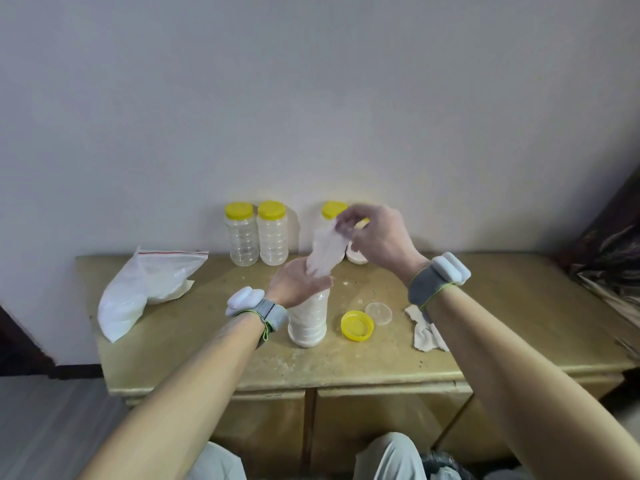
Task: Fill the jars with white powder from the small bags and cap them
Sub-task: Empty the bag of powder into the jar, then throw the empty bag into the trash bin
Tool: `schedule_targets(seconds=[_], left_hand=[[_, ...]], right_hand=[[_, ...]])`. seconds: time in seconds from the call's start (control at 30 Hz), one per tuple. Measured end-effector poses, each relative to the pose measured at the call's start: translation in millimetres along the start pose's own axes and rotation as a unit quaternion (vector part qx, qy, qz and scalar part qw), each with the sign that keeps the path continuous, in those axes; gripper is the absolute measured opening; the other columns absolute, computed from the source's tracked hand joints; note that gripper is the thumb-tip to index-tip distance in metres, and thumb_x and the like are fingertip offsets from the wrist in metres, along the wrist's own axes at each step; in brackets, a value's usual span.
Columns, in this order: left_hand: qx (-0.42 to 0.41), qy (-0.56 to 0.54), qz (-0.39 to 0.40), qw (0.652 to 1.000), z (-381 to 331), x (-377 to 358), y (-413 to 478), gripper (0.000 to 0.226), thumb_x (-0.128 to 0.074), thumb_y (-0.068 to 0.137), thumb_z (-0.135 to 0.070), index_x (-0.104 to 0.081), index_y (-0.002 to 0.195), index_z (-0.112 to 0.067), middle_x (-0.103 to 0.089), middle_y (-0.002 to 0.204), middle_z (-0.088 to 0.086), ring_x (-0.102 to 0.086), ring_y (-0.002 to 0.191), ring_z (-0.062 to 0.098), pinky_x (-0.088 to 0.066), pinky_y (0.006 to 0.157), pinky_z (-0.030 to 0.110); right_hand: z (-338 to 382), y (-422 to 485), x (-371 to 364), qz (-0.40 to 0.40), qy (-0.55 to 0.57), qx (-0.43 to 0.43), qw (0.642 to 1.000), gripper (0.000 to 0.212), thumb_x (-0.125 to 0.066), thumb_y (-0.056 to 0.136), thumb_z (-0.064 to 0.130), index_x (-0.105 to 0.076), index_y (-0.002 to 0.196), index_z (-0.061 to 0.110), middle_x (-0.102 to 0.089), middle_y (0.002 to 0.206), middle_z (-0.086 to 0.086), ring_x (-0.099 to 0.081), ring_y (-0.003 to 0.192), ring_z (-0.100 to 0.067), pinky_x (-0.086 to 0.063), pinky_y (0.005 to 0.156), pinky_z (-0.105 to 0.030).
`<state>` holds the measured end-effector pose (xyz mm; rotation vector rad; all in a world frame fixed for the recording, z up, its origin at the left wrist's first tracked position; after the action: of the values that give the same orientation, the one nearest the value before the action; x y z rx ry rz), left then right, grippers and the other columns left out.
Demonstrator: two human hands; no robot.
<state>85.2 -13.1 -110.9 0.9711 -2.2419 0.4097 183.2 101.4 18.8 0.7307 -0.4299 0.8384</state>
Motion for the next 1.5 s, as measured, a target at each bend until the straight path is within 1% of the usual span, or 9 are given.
schedule_targets(seconds=[0.07,0.17,0.37,0.57,0.7,0.93,1.2,1.37,1.5], left_hand=[[-0.007,0.001,-0.004,1.000,-1,1,1,0.045,-0.068,0.073,-0.055,-0.067,0.097,-0.016,-0.068,0.094,-0.002,-0.063,0.096,0.024,-0.051,0.088,0.042],[-0.007,0.004,0.000,1.000,-2,1,1,0.035,-0.072,0.082,-0.046,-0.066,0.100,-0.017,-0.067,0.099,-0.001,-0.061,0.097,0.024,-0.049,0.087,0.039],[-0.029,-0.021,-0.014,0.999,1,8,3,0.068,-0.082,0.072,-0.049,-0.053,0.131,-0.029,-0.063,0.117,-0.011,-0.060,0.108,0.015,-0.047,0.091,0.032],[-0.033,-0.082,-0.053,0.995,5,26,8,0.085,-0.089,0.059,-0.045,-0.047,0.133,-0.037,-0.064,0.115,-0.011,-0.061,0.108,0.013,-0.047,0.096,0.030],[-0.037,-0.082,-0.063,0.994,5,31,13,0.058,-0.088,0.069,-0.033,-0.056,0.117,-0.039,-0.070,0.109,-0.010,-0.066,0.103,0.011,-0.052,0.093,0.031],[-0.063,-0.046,-0.070,0.995,-30,28,21,0.036,-0.081,0.080,-0.027,-0.070,0.114,-0.023,-0.071,0.110,-0.010,-0.064,0.103,0.005,-0.044,0.087,0.020],[-0.130,-0.025,-0.023,0.991,-95,-26,25,0.024,-0.082,0.069,-0.040,-0.066,0.088,-0.035,-0.071,0.091,-0.015,-0.068,0.093,0.010,-0.050,0.084,0.025],[-0.164,-0.008,0.072,0.984,-129,-100,8,0.020,-0.081,0.079,-0.027,-0.068,0.094,-0.030,-0.071,0.090,-0.013,-0.066,0.088,0.006,-0.046,0.078,0.019],[-0.159,0.009,0.127,0.979,-135,-161,-6,0.028,-0.077,0.070,-0.043,-0.066,0.095,-0.037,-0.072,0.094,-0.015,-0.066,0.090,0.012,-0.050,0.081,0.027]], right_hand=[[-1,-1,19,-0.083,0.001,0.002,0.997,0.012,-0.067,0.088,0.018,-0.072,0.088,0.029,-0.067,0.083,0.010,-0.058,0.070,-0.005,-0.044,0.070,-0.018],[-6,-2,-4,0.020,-0.019,-0.006,1.000,0.014,-0.069,0.087,0.018,-0.071,0.085,0.031,-0.067,0.079,0.013,-0.057,0.064,0.002,-0.043,0.069,-0.017],[-53,-16,35,-0.154,0.057,-0.112,0.980,0.003,-0.067,0.091,0.023,-0.069,0.091,0.024,-0.063,0.076,0.017,-0.058,0.072,0.003,-0.039,0.066,-0.003],[-127,-55,28,-0.167,0.067,-0.263,0.948,0.008,-0.064,0.091,0.027,-0.067,0.095,0.020,-0.068,0.090,0.004,-0.062,0.090,-0.018,-0.046,0.082,-0.027],[-164,-78,0,-0.088,0.068,-0.320,0.941,0.010,-0.065,0.086,0.033,-0.065,0.083,0.023,-0.072,0.087,-0.004,-0.069,0.092,-0.032,-0.056,0.087,-0.045],[-170,-93,-11,-0.018,-0.004,-0.307,0.952,0.060,-0.066,0.085,0.037,-0.047,0.139,0.021,-0.047,0.137,-0.009,-0.037,0.132,-0.032,-0.033,0.109,-0.038],[-147,-105,4,0.003,0.017,-0.205,0.979,0.088,-0.078,0.074,0.046,-0.037,0.149,0.027,-0.046,0.144,0.005,-0.028,0.133,-0.024,-0.029,0.105,-0.033],[-177,-146,40,-0.076,0.052,-0.260,0.961,0.050,-0.063,0.067,0.048,-0.056,0.115,0.032,-0.066,0.106,0.013,-0.057,0.106,-0.020,-0.047,0.094,-0.040],[-206,-189,61,-0.116,0.076,-0.291,0.947,0.015,-0.065,0.080,0.021,-0.058,0.093,0.021,-0.063,0.081,0.009,-0.058,0.074,-0.013,-0.045,0.061,-0.014]])
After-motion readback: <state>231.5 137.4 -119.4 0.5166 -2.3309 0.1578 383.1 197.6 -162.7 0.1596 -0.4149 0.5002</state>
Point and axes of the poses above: each hand's wrist, its own y-axis towards the middle knuckle, its own x-axis out of the back of the hand, z = x × y, the point moved 10 cm from there along y, towards the middle knuckle
